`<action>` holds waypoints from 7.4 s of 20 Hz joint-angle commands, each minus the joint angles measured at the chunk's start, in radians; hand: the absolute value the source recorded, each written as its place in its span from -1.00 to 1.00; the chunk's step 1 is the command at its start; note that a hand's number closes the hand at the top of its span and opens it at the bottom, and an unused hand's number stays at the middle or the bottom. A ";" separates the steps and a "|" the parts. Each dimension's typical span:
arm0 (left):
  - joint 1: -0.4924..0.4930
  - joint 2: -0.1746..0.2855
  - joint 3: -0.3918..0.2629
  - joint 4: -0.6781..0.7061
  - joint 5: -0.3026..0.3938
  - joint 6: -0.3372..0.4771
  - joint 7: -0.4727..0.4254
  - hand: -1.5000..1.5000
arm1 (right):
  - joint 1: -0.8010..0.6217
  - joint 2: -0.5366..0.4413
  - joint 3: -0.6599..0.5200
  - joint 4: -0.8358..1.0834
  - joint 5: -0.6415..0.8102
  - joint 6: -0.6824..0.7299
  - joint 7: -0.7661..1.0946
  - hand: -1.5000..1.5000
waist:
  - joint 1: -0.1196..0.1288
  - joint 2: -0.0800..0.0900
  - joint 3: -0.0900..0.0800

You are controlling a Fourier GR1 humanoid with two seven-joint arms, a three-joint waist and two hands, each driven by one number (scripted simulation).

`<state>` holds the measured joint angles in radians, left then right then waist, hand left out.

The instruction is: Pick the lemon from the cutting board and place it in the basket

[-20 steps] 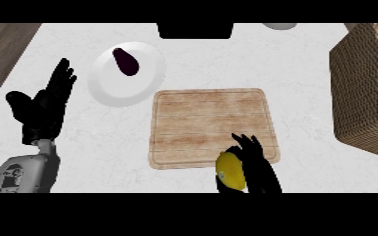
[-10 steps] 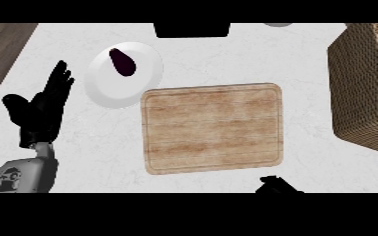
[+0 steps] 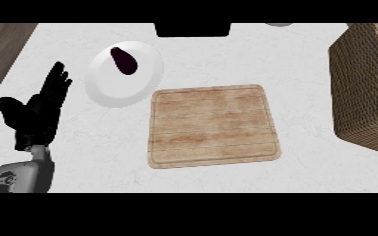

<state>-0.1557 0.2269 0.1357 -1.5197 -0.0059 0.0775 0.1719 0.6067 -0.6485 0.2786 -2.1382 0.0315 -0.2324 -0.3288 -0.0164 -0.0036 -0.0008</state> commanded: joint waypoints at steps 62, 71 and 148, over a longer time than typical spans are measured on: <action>-0.072 -0.028 -0.002 0.040 -0.039 -0.032 0.002 0.00 | -1.186 -0.206 -0.320 1.243 0.547 -0.010 -0.051 1.00 | 0.034 0.008 0.001; -0.025 0.002 0.029 -0.014 0.002 -0.076 0.014 0.00 | -1.317 -0.213 -0.287 1.432 0.677 0.091 0.012 1.00 | 0.038 0.006 0.001; -0.074 -0.018 0.044 0.060 -0.030 -0.045 -0.023 0.00 | -1.363 -0.469 -0.831 2.058 0.346 0.488 -0.158 -1.00 | 0.037 0.018 0.005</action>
<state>-0.2126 0.1971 0.1707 -1.4805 -0.0363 0.0374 0.1628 -0.7989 -1.0526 -0.5188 -0.0800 0.4166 0.1579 -0.4825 0.0126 0.0090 0.0032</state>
